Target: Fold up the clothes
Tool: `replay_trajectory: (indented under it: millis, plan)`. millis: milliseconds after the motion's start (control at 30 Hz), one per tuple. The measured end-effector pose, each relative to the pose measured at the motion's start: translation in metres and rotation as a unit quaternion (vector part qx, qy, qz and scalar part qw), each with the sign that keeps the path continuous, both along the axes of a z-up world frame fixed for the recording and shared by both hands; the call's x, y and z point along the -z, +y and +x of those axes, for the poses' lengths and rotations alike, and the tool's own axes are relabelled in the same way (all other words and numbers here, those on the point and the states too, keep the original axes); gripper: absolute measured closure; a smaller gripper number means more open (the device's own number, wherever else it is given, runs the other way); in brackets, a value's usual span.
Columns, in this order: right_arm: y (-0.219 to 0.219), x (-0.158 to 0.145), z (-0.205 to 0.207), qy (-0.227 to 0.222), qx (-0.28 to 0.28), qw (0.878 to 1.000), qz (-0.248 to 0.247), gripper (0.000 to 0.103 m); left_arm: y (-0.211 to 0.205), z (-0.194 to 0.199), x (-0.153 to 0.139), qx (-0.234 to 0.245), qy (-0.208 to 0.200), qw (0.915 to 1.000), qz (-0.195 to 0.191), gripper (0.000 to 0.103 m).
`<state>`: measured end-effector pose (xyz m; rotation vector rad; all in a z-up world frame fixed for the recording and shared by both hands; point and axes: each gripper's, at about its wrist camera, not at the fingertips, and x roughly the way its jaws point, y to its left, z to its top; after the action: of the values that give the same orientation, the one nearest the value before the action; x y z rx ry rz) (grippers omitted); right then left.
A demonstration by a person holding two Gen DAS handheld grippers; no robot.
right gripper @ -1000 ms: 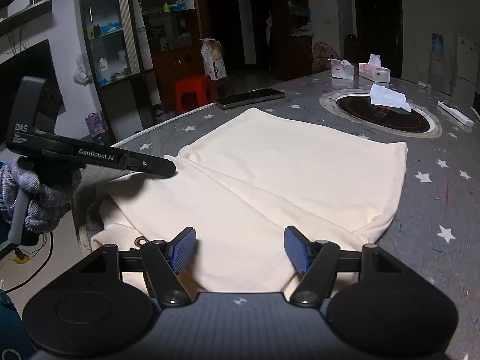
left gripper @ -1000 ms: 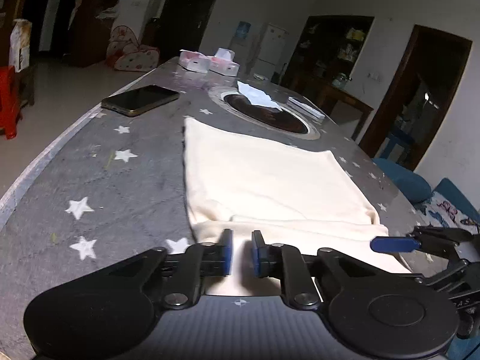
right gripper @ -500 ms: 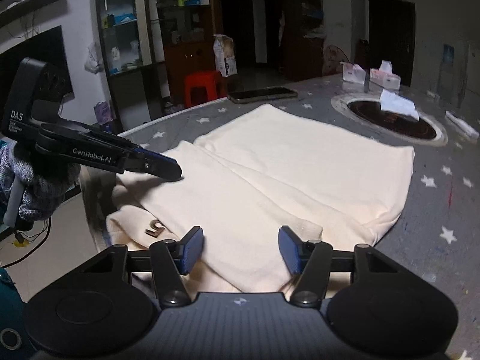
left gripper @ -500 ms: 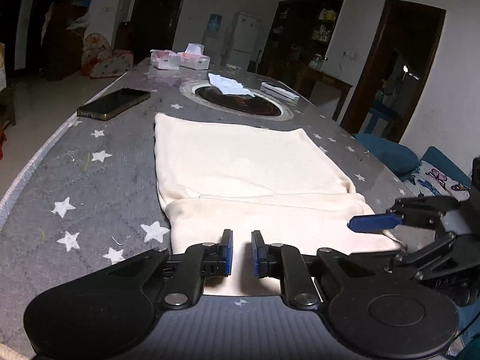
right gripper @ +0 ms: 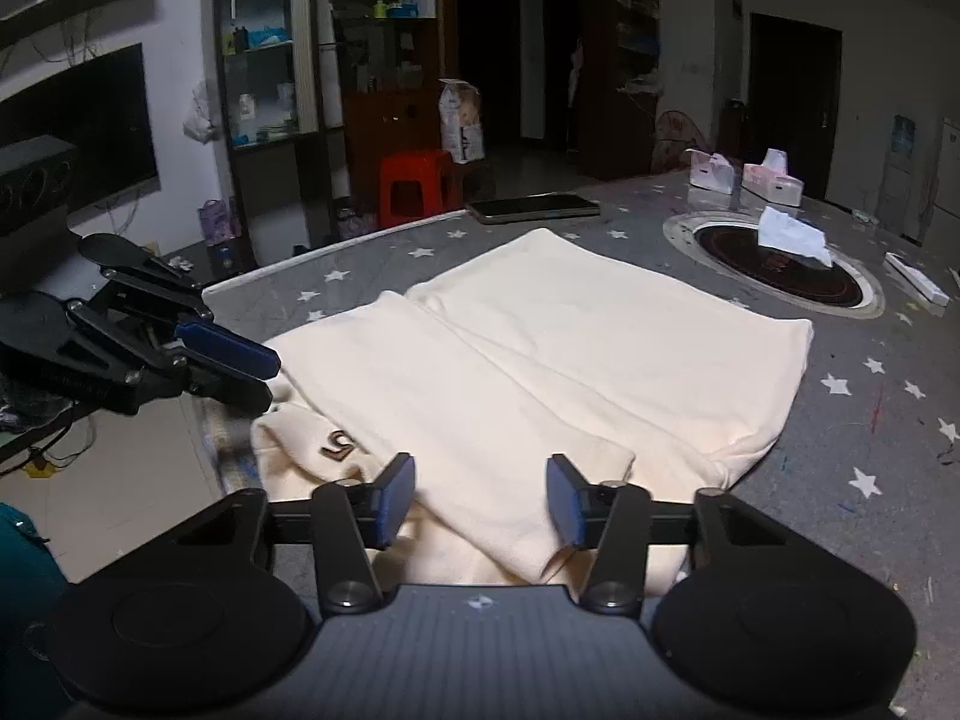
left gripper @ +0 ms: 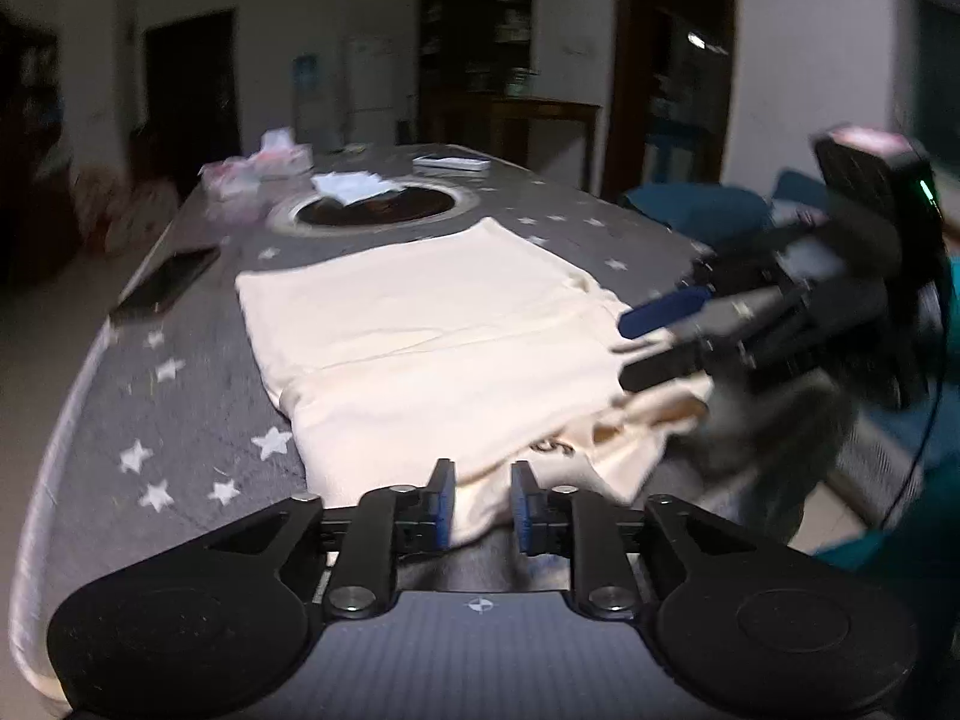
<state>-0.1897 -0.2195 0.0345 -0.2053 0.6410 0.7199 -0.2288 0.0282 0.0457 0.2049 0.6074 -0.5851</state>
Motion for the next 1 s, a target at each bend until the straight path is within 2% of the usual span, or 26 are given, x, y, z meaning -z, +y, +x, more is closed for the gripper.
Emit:
replay_trajectory:
  millis: [67, 167, 300, 367, 600, 733, 1000]
  plan:
    - [-0.001, 0.004, 0.0, 0.015, -0.004, 1.0, -0.001, 0.068, -0.002, -0.005, 0.002, 0.013, -0.006, 0.9998, 0.015, 0.077]
    - [-0.001, 0.009, -0.003, 0.021, -0.005, 1.0, -0.007, 0.068, -0.006, -0.008, 0.006, 0.029, -0.016, 0.9991, 0.028, 0.077]
    - [-0.007, 0.001, -0.006, 0.022, 0.002, 1.0, 0.009, 0.068, -0.013, -0.009, 0.012, 0.048, -0.03, 0.9974, 0.045, 0.077]
    - [-0.007, 0.007, -0.004, 0.037, -0.002, 0.999, -0.003, 0.068, -0.016, -0.009, 0.017, 0.058, -0.039, 0.9961, 0.054, 0.077]
    - [-0.012, -0.007, -0.008, 0.012, -0.01, 1.0, -0.018, 0.066, -0.024, -0.01, 0.024, 0.079, -0.074, 0.9913, 0.076, 0.077]
    - [-0.015, -0.012, -0.011, 0.002, -0.025, 0.998, -0.055, 0.053, -0.026, -0.009, 0.026, 0.088, -0.088, 0.9895, 0.074, 0.077]
    - [-0.009, -0.011, -0.03, -0.021, -0.087, 0.986, -0.139, 0.045, -0.027, -0.005, 0.025, 0.111, -0.099, 0.9868, 0.065, 0.078]
